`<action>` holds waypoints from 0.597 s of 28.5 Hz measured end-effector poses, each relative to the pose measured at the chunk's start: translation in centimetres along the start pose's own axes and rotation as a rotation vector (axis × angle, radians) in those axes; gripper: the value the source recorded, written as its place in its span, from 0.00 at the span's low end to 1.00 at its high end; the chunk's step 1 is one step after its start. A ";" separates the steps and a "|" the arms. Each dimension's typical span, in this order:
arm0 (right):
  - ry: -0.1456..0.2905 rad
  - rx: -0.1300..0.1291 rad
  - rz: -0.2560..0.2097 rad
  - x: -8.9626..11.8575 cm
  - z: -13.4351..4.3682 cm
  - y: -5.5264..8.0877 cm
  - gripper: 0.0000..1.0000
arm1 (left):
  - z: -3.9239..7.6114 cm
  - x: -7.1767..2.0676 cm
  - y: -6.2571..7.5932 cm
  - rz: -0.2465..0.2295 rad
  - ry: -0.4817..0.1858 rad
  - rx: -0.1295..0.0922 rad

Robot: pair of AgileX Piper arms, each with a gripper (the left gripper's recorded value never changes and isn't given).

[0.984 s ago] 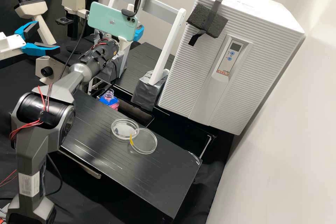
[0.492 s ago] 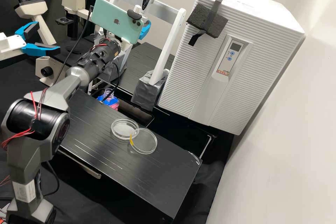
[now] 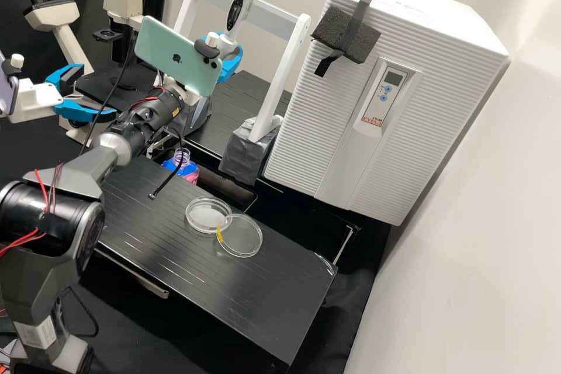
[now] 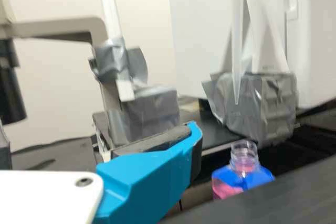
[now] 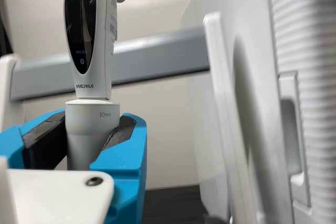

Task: Use the pipette

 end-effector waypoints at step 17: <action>-0.005 -0.076 0.007 -1.3 2.2 -3.0 0.00 | 1.0 1.71 -3.9 -0.142 -0.023 -0.002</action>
